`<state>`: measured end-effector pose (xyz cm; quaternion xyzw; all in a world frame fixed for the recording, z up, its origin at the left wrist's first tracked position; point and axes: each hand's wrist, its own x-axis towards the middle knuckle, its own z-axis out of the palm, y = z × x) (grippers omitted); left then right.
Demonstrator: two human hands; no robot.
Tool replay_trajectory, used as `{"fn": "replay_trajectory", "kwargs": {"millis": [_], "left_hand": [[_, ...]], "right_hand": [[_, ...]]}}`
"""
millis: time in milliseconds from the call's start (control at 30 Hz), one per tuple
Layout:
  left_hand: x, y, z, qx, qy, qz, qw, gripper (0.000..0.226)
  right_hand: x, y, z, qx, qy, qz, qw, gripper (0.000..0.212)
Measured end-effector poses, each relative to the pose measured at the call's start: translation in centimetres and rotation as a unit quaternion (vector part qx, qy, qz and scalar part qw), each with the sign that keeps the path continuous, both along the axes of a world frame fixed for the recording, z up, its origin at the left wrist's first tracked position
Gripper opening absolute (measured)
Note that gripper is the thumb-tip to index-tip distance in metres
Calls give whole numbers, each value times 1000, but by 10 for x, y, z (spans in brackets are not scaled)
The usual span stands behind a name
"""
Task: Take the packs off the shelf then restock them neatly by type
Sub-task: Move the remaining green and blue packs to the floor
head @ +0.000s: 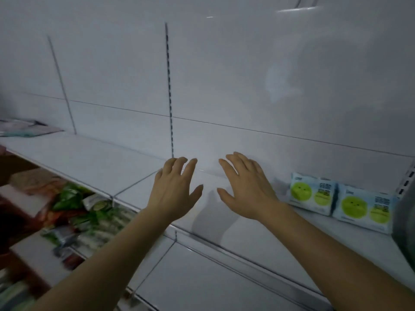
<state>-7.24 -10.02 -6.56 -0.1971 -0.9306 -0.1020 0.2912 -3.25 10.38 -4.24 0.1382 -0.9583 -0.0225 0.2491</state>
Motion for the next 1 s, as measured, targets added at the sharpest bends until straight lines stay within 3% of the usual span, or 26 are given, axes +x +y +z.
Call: {"fn": "replay_trajectory", "kwargs": {"millis": [300,567,800,1000], "left_hand": [[25,-212,2,-4,-13,148,989,71],[69,-372,-21,13,-36,288,957,68],[76,-479,-69,23,-89,397,913,75],[37,-555,-115,16,-146,446,883,78]], "right_hand": [[-39,-210,2,4,-1,151,989,73],[-49,-386,-24,5,-21,276,961,75],[-78,-517,-73,38,-53,368,927,74],[-143,-608,-129,50,-105,420,900,73]]}}
